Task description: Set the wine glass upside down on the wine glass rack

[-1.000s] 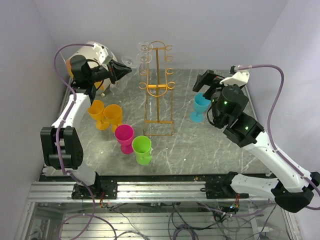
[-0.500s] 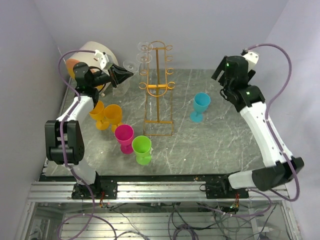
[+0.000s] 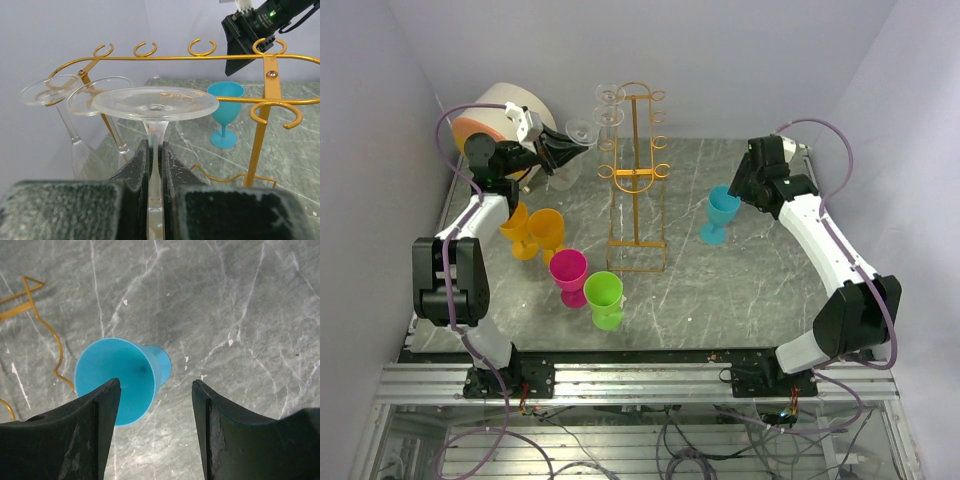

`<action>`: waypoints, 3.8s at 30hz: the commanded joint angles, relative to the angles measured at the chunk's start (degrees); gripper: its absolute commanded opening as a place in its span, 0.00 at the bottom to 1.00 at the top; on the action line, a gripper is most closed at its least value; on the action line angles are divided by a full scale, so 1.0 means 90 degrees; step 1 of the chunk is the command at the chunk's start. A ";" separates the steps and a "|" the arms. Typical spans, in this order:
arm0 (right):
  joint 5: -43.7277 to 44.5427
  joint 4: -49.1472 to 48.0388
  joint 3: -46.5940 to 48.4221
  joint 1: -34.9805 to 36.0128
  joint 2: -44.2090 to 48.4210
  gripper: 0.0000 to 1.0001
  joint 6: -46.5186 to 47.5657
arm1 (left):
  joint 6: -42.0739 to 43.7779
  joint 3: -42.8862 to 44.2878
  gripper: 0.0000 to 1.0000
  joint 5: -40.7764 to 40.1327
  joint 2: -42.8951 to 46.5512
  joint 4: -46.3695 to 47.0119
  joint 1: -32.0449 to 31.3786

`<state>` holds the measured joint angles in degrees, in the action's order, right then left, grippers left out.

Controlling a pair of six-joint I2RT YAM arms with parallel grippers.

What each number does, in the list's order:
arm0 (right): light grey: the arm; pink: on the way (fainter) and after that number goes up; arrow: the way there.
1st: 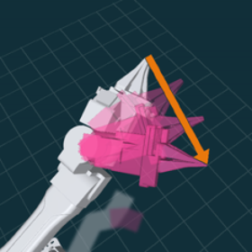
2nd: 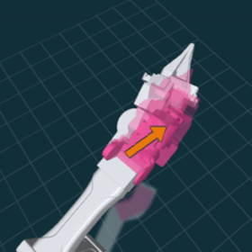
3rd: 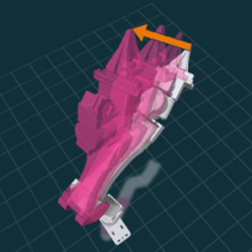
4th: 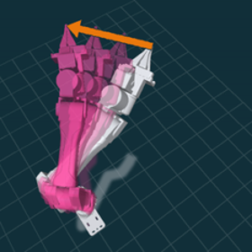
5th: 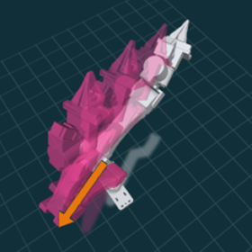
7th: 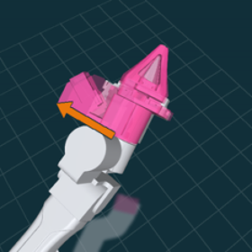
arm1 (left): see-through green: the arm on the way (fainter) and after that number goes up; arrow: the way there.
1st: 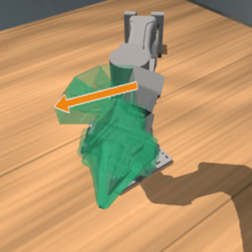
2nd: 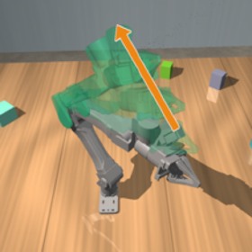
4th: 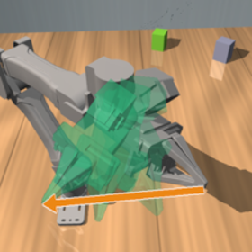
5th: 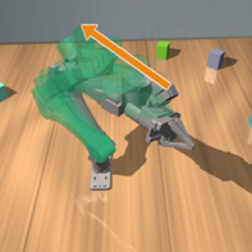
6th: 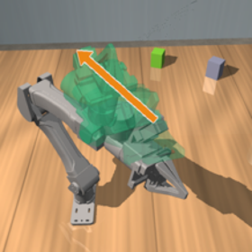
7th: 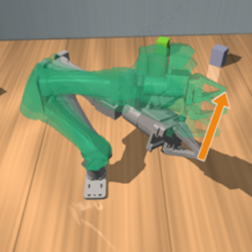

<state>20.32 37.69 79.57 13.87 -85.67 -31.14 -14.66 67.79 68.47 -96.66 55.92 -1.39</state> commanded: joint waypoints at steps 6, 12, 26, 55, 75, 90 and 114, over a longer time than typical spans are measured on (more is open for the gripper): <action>-0.0169 -0.0359 -0.0455 -0.0073 -0.0155 0.59 -0.0007 | -0.0021 -0.0007 0.07 0.0157 0.0059 0.0515 -0.0099; -0.0306 -0.0476 -0.0494 -0.0093 -0.0161 0.58 -0.0007 | -0.0027 0.0085 0.07 0.0160 0.0026 0.0434 -0.0217; -0.0393 -0.0601 -0.0723 -0.0120 0.0038 0.58 0.0031 | 0.0130 0.0374 0.07 0.0153 -0.0333 0.0168 -0.0402; -0.0465 -0.0708 -0.0958 -0.0148 0.0048 0.58 -0.0032 | 0.0176 0.0807 0.07 0.0250 -0.0510 0.0017 -0.0627; -0.0470 -0.0709 -0.0989 -0.0154 0.0056 0.57 -0.0007 | 0.0441 0.0831 0.07 0.0332 -0.0611 -0.0255 -0.0783; -0.0564 -0.0790 -0.1029 -0.0159 -0.0132 0.56 0.0069 | 0.1547 0.1191 0.07 0.0234 -0.0693 -0.1855 -0.0900; -0.0268 -0.0196 -0.0701 -0.0171 -0.0103 0.00 0.0200 | 0.2241 0.0976 0.23 -0.0199 -0.0422 -0.2781 -0.0920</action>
<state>15.29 32.01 69.97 12.80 -89.34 -30.11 2.07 76.44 69.21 -102.08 35.20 -9.23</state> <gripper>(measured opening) 0.027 0.199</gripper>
